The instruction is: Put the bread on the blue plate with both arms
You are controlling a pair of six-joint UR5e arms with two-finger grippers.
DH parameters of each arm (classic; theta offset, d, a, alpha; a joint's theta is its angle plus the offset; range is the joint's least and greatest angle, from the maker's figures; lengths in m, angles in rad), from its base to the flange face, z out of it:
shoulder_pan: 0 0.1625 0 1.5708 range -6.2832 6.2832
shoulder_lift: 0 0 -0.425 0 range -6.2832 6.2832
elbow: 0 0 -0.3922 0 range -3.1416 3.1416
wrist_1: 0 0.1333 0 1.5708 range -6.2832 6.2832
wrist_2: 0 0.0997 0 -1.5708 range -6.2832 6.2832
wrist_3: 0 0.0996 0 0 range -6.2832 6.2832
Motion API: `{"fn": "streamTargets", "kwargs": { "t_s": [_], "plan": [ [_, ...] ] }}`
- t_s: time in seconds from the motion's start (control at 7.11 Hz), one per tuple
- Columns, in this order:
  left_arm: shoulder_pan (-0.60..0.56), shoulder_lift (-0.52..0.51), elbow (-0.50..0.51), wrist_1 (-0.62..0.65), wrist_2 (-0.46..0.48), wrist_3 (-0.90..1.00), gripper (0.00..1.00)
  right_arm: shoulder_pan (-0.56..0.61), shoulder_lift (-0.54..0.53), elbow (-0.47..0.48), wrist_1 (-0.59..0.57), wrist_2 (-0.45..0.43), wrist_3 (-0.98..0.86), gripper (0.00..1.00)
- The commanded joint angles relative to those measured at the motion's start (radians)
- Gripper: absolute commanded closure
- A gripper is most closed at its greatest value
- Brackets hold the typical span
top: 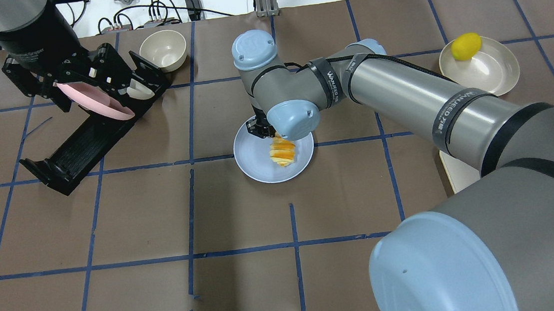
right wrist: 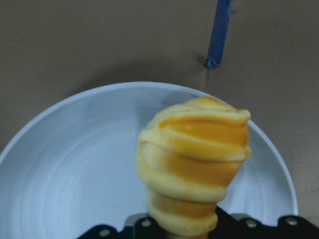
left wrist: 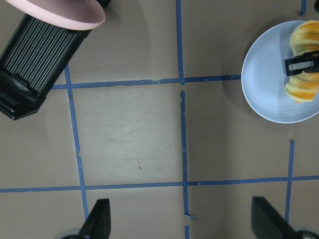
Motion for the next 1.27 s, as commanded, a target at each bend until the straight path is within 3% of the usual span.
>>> {"fn": "streamTargets", "kwargs": {
  "t_s": [0.0,0.14,0.42,0.7,0.84,1.12],
  "plan": [
    [0.002,0.0,-0.001,0.0,0.001,0.002,0.0,0.0,0.0,-0.001,0.002,0.001,0.0,0.0],
    [0.002,-0.001,0.0,0.0,-0.001,0.002,0.0,-0.008,-0.007,-0.005,0.004,0.012,0.0,0.0],
    [0.006,-0.001,0.0,0.0,-0.001,0.002,0.0,-0.015,-0.059,-0.104,0.051,0.006,0.003,0.0],
    [0.005,0.0,0.0,0.0,0.001,0.002,0.0,-0.057,-0.077,-0.383,0.312,-0.002,-0.003,0.0],
    [0.005,0.0,0.0,0.0,-0.001,-0.001,0.0,-0.121,-0.066,-0.483,0.336,-0.003,-0.011,0.0],
    [0.005,-0.001,0.0,0.0,0.001,-0.006,0.0,-0.24,-0.038,-0.481,0.314,0.01,-0.01,0.0]
  ]
}}
